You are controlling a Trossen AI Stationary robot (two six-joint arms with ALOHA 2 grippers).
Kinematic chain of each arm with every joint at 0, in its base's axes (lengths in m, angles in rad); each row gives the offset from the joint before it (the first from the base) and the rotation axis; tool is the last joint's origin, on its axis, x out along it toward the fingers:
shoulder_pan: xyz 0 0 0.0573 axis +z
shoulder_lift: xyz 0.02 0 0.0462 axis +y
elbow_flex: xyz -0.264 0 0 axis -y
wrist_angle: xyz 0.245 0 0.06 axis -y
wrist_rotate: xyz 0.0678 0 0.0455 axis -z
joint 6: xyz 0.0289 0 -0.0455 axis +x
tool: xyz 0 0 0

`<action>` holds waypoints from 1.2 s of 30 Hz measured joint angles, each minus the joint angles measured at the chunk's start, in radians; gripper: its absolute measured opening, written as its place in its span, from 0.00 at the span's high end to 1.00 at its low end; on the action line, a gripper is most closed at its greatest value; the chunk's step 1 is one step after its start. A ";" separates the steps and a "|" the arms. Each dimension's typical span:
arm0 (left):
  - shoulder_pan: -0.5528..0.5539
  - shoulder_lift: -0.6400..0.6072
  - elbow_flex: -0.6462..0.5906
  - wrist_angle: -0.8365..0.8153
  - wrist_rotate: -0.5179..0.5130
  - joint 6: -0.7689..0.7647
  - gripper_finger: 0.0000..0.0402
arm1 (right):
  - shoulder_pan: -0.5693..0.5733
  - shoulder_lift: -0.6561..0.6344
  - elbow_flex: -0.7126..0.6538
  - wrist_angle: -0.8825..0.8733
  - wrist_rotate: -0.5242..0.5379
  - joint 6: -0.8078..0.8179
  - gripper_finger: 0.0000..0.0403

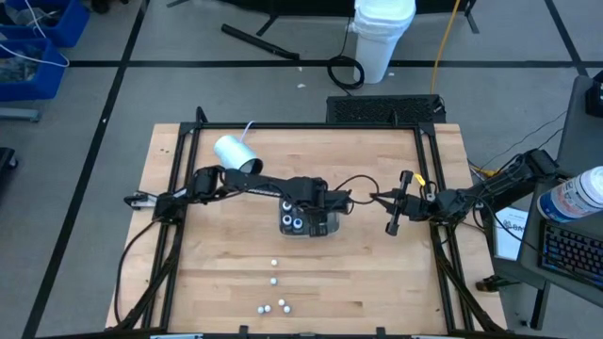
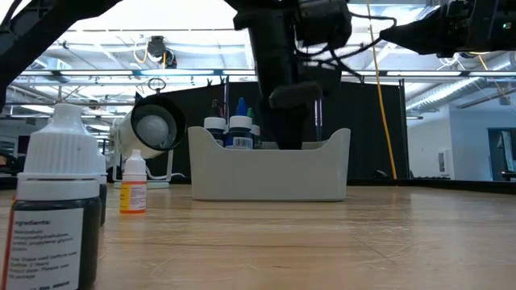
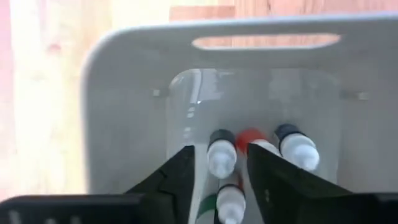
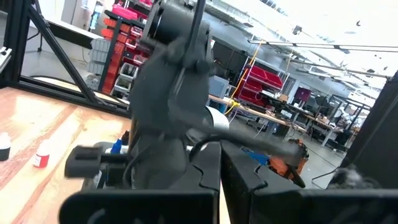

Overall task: Pick & Place food coloring
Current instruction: Put the small orange food coloring bottle into the gray bin

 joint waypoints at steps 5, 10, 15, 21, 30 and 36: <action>-0.003 0.000 0.157 -0.203 -0.052 -0.003 0.50 | 0.000 0.000 0.000 0.000 0.000 -0.017 1.00; -0.031 -0.003 0.367 -0.568 -0.124 -0.119 0.46 | 0.000 0.000 0.000 0.000 0.000 -0.018 1.00; -0.131 -0.207 0.201 -0.566 0.154 -0.203 0.51 | 0.000 -0.001 0.000 -0.006 0.000 -0.019 1.00; -0.328 -0.502 -0.099 -0.494 0.058 -0.328 0.69 | 0.000 -0.013 0.000 -0.016 -0.001 -0.008 1.00; -0.624 -1.037 -0.847 0.162 -0.211 -0.759 0.98 | 0.000 -0.011 0.000 -0.033 -0.003 0.009 1.00; -0.718 -1.080 -1.302 0.722 -0.229 -0.811 0.99 | 0.000 -0.011 0.000 -0.032 -0.004 0.009 1.00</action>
